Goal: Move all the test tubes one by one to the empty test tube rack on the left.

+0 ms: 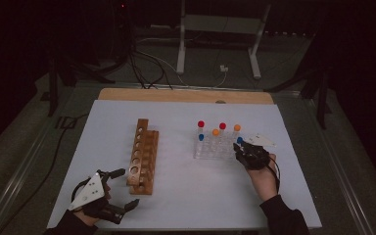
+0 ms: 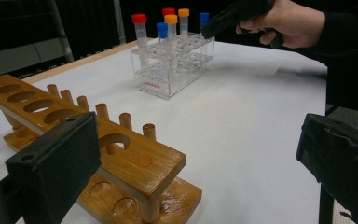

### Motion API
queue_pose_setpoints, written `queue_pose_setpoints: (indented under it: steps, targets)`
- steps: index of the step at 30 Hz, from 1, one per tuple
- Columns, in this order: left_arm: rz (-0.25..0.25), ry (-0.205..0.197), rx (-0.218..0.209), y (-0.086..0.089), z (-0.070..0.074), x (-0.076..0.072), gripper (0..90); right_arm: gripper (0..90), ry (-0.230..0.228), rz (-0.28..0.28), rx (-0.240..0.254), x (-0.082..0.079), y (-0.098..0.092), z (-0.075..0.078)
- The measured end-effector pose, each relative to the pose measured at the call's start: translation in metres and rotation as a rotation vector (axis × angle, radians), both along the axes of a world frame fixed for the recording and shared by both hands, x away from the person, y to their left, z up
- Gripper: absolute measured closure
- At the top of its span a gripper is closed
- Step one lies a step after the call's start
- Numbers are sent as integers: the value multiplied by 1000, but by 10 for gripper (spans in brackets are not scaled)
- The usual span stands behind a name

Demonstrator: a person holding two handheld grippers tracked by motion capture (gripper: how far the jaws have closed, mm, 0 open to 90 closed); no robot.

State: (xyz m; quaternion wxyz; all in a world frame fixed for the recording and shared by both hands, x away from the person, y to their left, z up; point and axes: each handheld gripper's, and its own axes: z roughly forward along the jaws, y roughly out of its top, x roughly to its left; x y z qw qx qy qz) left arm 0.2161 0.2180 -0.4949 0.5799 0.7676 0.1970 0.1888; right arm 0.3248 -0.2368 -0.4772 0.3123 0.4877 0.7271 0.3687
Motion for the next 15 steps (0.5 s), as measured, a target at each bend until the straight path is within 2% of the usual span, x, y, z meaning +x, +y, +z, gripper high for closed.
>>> queue_pose_setpoints:
  steps: [4,7,13,15]
  targets:
    - [-1,2,-2,0,0,0,4,693,-4,15,5,-1,1,2]
    - [-1,-1,-3,0,0,0,4,753,-2,28,-2,-2,4,1]
    - [3,-3,-3,1,0,0,4,769,12,30,12,2,3,1]
    - [4,-4,-2,1,0,0,4,769,-7,36,16,0,2,6]
